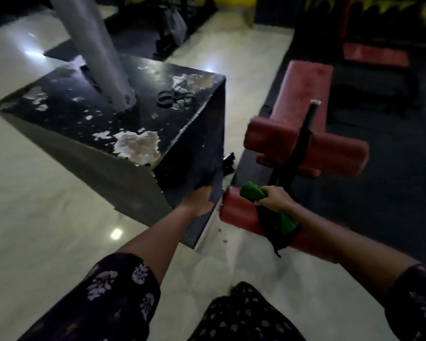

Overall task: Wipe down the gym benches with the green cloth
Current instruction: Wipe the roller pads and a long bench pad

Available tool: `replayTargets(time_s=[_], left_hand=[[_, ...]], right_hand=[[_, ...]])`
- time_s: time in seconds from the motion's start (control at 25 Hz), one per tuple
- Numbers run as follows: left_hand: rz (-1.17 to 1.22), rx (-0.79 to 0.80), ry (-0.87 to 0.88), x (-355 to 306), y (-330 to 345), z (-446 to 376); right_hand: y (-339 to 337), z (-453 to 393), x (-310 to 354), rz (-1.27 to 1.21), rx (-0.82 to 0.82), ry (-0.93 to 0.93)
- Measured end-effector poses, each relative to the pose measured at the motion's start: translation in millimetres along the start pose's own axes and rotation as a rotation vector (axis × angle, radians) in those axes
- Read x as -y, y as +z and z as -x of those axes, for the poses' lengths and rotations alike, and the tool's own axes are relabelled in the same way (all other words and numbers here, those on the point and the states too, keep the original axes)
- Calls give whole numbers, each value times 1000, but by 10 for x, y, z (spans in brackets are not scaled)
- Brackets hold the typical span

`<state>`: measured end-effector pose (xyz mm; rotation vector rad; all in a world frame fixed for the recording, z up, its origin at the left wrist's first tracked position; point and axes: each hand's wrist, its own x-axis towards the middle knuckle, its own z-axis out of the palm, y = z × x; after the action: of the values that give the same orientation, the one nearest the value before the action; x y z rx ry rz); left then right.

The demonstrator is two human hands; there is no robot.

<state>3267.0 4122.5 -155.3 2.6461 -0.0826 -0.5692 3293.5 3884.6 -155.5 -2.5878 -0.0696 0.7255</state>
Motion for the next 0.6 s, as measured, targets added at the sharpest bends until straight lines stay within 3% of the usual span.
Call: replayTargets(time_s=[0.24, 0.44, 0.6], left_hand=[[-106, 98, 177, -127, 418, -504], [-104, 75, 162, 7, 657, -876], [75, 60, 85, 96, 948, -1275]], right_hand=[[102, -59, -512, -27, -69, 207], [305, -207, -450, -64, -124, 294], [510, -378, -406, -95, -217, 410]])
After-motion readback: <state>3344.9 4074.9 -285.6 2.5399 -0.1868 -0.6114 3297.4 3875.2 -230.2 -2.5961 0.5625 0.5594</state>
